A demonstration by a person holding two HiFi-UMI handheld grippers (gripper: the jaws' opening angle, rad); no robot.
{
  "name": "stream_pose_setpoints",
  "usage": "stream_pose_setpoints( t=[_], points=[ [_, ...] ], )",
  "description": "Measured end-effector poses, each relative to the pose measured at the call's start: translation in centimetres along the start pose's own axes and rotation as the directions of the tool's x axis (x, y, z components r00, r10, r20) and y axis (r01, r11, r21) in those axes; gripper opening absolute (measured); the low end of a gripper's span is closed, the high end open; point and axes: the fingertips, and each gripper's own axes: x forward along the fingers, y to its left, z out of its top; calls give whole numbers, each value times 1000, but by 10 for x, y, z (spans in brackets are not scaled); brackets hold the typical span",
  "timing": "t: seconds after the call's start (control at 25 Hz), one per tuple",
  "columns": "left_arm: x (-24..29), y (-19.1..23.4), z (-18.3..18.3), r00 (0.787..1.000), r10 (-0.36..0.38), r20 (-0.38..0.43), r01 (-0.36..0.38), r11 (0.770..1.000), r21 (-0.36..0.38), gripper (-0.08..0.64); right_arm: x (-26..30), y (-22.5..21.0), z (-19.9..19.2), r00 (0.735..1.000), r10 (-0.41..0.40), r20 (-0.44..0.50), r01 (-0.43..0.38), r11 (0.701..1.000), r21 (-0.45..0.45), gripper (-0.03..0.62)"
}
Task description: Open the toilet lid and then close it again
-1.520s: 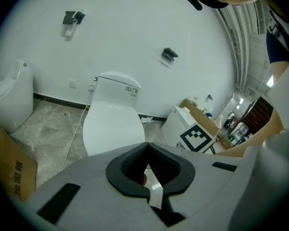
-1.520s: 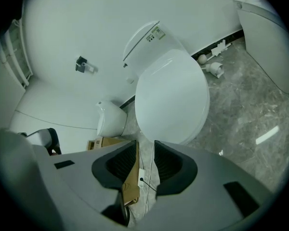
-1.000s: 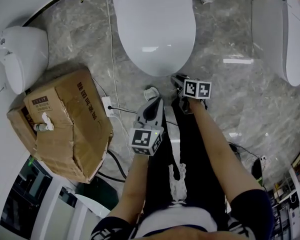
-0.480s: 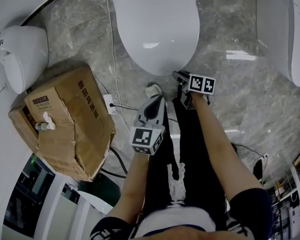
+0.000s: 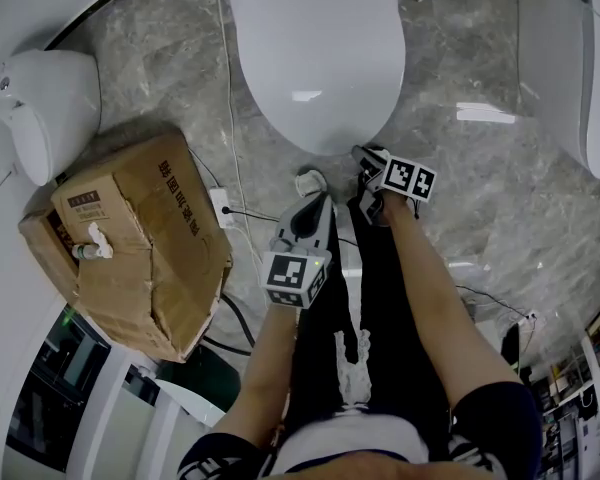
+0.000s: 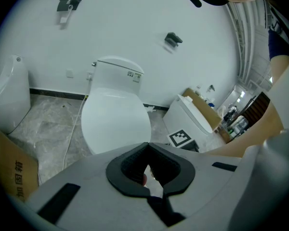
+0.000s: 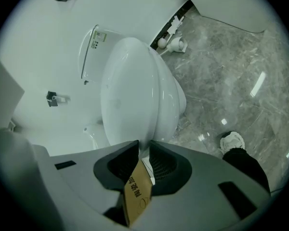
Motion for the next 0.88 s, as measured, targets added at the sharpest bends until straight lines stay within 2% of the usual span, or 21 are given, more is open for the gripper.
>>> stream_pose_setpoints(
  t=[0.24, 0.44, 0.88],
  points=[
    [7, -1, 3, 1000, -4, -1, 4, 1000, -4, 7, -12, 20, -2, 999, 24, -21, -25, 997, -77, 60],
    [9, -2, 7, 1000, -7, -6, 7, 1000, 8, 6, -28, 40, -2, 998, 63, -11, -64, 982, -177, 60],
    [8, 1, 35, 999, 36, 7, -36, 998, 46, 6, -72, 106, 15, 979, 200, 33, -187, 954, -236, 61]
  ],
)
